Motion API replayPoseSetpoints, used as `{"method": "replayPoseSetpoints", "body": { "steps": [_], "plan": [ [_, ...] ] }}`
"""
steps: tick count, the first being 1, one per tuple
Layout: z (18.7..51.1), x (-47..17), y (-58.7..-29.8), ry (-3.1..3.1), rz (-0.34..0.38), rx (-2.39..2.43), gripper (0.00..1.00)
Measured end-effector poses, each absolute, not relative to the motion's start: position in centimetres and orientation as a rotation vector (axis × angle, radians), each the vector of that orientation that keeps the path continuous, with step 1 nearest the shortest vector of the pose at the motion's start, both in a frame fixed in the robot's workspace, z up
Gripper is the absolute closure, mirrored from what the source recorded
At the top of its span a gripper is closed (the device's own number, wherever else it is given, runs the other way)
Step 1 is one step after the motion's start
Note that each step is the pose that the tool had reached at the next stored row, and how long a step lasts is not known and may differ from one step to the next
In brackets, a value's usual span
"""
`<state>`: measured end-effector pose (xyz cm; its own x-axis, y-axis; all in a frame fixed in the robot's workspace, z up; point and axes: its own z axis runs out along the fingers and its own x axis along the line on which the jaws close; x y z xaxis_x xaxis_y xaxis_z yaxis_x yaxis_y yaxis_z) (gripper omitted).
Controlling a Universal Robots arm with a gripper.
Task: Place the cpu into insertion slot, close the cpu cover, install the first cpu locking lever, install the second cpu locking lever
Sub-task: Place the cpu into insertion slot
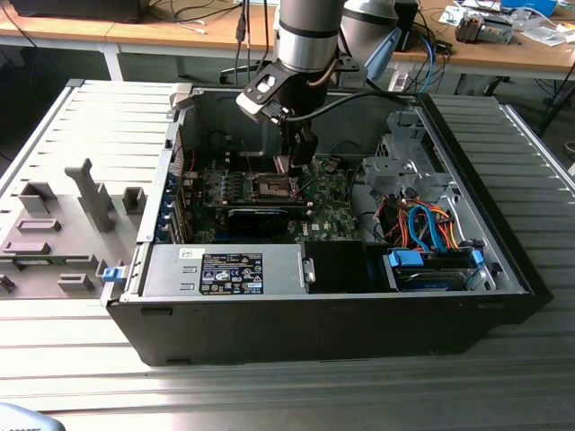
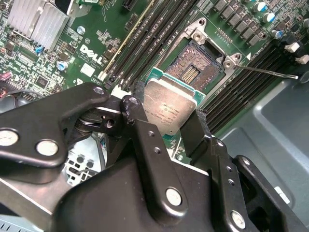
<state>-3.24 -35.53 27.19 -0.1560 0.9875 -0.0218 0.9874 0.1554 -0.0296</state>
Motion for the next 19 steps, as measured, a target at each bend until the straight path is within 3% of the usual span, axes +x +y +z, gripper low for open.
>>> {"method": "replayPoseSetpoints", "body": {
  "steps": [19],
  "plan": [
    [27.10,-3.24,-35.53,-2.349,0.057,-2.080,0.46]
  ]
}}
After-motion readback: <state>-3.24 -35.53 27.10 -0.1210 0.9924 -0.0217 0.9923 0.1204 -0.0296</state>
